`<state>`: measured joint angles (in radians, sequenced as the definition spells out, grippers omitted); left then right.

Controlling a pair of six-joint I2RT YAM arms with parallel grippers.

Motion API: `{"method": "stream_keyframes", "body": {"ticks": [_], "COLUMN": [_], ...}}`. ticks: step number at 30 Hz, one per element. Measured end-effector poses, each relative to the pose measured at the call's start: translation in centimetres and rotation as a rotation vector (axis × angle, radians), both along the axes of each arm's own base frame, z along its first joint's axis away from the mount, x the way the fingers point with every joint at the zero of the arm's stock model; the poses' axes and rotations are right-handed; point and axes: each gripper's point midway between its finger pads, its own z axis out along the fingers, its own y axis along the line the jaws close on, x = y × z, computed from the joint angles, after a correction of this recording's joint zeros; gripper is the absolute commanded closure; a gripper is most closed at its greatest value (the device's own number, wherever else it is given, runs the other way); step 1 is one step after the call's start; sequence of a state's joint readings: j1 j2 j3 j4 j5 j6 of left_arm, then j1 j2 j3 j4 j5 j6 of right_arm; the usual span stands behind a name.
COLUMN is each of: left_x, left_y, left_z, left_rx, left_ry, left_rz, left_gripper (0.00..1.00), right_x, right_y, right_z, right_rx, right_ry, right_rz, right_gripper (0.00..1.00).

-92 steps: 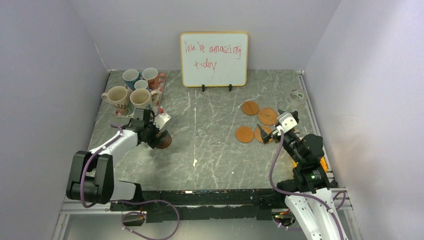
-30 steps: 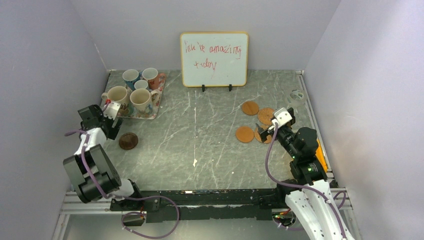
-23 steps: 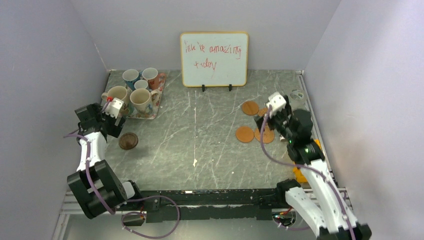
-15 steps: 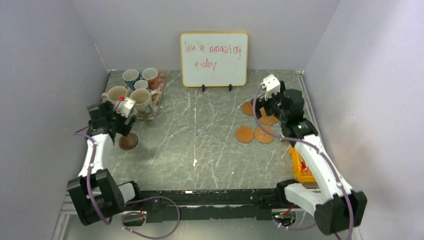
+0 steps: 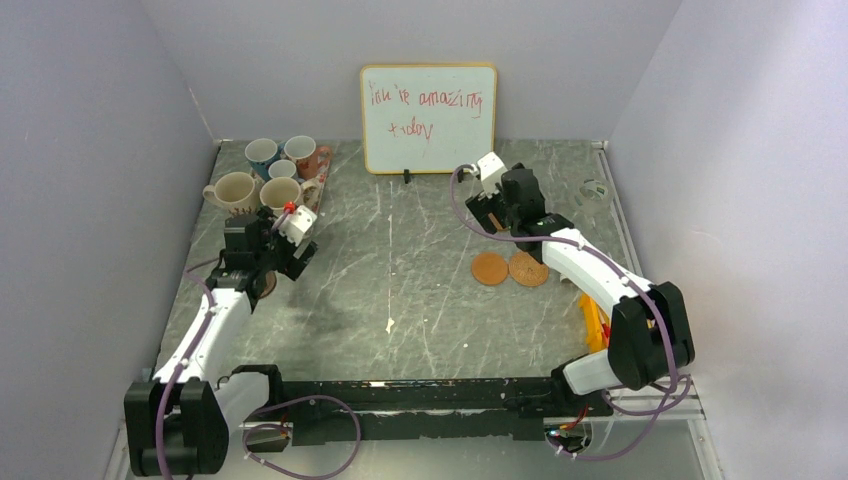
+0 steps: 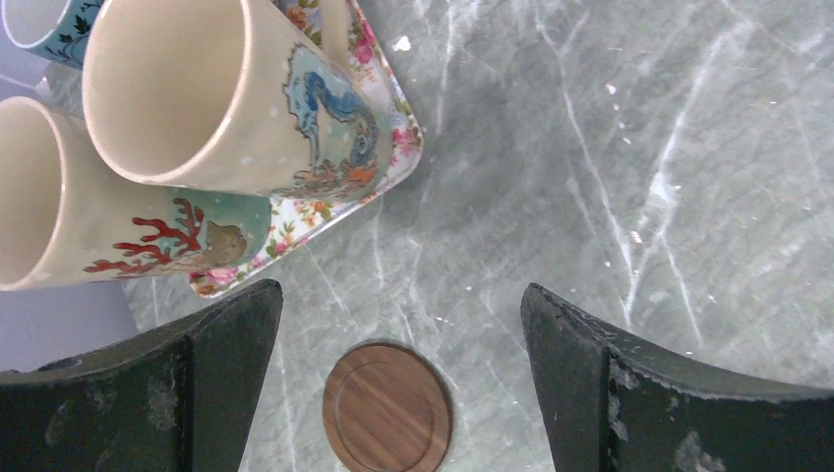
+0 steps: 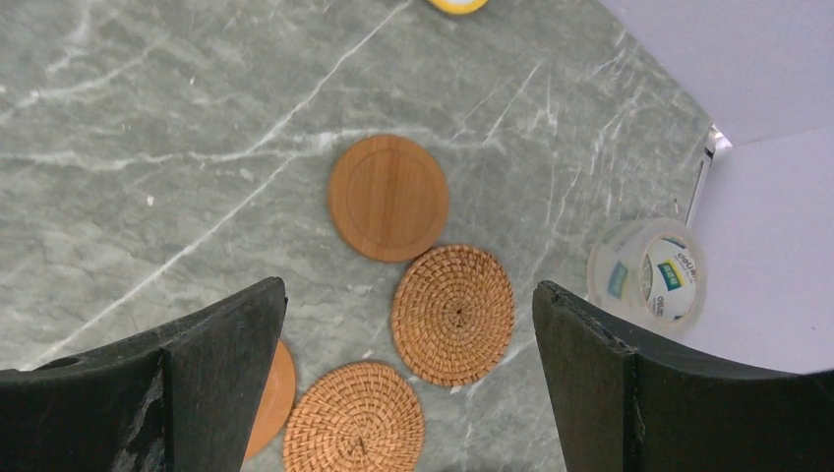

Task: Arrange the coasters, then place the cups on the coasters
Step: Move the coaster to the center of the board.

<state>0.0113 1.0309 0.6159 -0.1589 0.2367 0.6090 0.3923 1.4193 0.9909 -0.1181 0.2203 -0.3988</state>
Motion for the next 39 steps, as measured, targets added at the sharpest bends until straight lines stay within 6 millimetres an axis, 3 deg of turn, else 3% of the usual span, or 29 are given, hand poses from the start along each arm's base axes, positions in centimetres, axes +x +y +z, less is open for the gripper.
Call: {"method": "stream_keyframes", "body": {"ticks": [13,21,26,35,39], "left_x": [-1.6,-1.3,-1.1,-0.9,-0.9], "left_y": [-1.7,-2.0,-1.8,-1.6,-1.6], "left_z": [1.5,2.4,2.4,2.4,2.3], "left_rx": [-0.138,-0.175,-0.187,-0.185,-0.185], "left_ry": [-0.134,-0.179,-0.179,-0.192,-0.192], "left_rz": [-0.010,0.000,0.017,0.033,0.034], "left_gripper": [0.04,0.04,0.04,0.04,0.04], "right_x": [-2.6,-4.1,-5.5,-5.6,-6.4], "right_y": [2.0,2.4,3.1,5.5,9.0], "right_z": [-7.7,-9.7,-13.0,-12.9,-13.0], "right_rx": [-0.141,-0.212,-0.269,-0.318,-0.223], "right_ry": [0.219,0.302,0.388,0.343,0.326], "right_rz": [0.171,0.251,0.305,0.386,0.451], "right_gripper": [0.00,0.00,0.00,0.00,0.00]}}
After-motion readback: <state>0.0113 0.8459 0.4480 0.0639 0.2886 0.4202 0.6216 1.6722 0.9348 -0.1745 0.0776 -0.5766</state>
